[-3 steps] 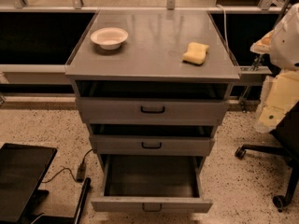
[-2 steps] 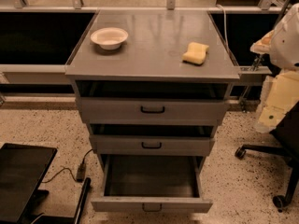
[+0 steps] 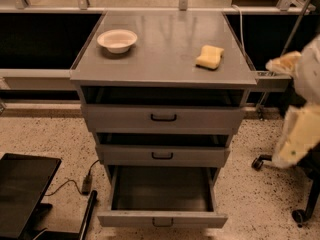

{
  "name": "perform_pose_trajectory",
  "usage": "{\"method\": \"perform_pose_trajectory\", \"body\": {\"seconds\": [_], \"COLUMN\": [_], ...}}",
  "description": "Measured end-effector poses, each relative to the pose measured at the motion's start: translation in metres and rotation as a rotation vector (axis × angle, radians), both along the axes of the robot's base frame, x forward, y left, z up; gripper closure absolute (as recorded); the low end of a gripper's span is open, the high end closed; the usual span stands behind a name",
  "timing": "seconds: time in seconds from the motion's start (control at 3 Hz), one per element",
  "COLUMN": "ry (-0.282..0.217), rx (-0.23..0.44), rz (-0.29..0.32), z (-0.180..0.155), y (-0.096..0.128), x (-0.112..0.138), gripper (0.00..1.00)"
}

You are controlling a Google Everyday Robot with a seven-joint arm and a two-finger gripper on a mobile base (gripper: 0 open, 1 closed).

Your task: Close bottom drawer

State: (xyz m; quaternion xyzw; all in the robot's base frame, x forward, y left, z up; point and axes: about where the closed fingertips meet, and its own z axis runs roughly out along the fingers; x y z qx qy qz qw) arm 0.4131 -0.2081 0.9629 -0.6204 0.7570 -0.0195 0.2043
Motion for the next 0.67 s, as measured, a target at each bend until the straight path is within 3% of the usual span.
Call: {"method": "perform_pose_trajectory", "body": {"seconds": [0.33, 0.67], "ry": [-0.038, -0.065], "rx": [0.125, 0.258], "rz": [0.018, -0.026], "z": [-0.052, -0.116], "y": [-0.005, -0.015], "x": [-0.031, -0.054], "gripper": [0.0, 0.0]}}
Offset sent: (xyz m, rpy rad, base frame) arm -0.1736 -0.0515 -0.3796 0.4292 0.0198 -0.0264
